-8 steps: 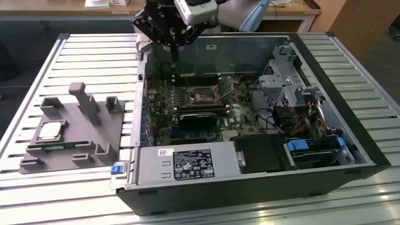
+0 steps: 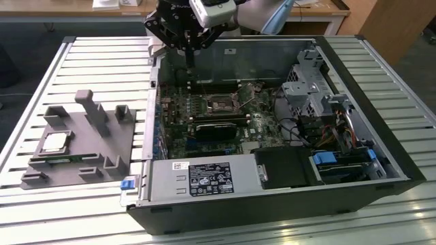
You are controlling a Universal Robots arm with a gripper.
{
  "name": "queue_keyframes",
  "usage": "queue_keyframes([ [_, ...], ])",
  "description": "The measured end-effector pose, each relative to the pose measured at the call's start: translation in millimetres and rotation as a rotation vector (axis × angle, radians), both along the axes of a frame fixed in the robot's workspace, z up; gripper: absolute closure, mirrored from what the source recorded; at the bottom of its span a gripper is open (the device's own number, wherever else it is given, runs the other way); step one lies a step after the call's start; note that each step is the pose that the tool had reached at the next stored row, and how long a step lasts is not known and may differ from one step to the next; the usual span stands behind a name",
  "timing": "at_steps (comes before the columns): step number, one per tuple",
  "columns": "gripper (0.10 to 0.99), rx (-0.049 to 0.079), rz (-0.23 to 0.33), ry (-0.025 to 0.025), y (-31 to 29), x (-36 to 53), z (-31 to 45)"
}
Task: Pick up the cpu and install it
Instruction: 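Reach for the cpu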
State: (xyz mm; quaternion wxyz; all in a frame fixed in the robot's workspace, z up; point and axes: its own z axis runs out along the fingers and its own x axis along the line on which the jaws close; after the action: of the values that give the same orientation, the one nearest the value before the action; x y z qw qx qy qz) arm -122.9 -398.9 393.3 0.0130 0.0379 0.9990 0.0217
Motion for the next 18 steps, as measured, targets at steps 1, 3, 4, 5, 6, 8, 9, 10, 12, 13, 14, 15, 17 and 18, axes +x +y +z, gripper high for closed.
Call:
queue_keyframes([
  [1, 0.973, 0.0, 0.0, -0.0001, 0.0, -0.6, 0.0],
  [3, 0.973, 0.0, 0.0, -0.0001, 0.0, -1.6, -0.1],
  [4, 0.973, 0.0, 0.0, -0.0001, 0.0, -2.1, -0.1],
  [5, 0.973, 0.0, 0.0, -0.0001, 0.0, -2.6, -0.1],
  [6, 0.973, 0.0, 0.0, 0.0, 0.0, -3.1, -0.1],
  [8, 0.973, 0.0, 0.0, -0.0001, 0.0, -4.0, -0.2],
  [9, 0.973, 0.0, 0.0, 0.0, 0.0, -4.4, -0.2],
  [10, 0.973, 0.0, 0.0, 0.0, 0.0, -4.7, -0.3],
  [12, 0.973, 0.0, 0.0, -0.0001, 0.0, -5.2, -0.4],
  [13, 0.973, 0.0, 0.0, 0.0, 0.0, -5.5, -0.4],
  [14, 0.973, 0.0, 0.0, -0.0001, 0.0, -5.8, -0.5],
  [15, 0.973, 0.0, 0.0, -0.0001, 0.0, -6.0, -0.5],
  [17, 0.973, 0.0, 0.0, 0.0, 0.0, -6.5, -0.7],
  [18, 0.973, 0.0, 0.0, 0.0, 0.0, -6.7, -0.7],
])
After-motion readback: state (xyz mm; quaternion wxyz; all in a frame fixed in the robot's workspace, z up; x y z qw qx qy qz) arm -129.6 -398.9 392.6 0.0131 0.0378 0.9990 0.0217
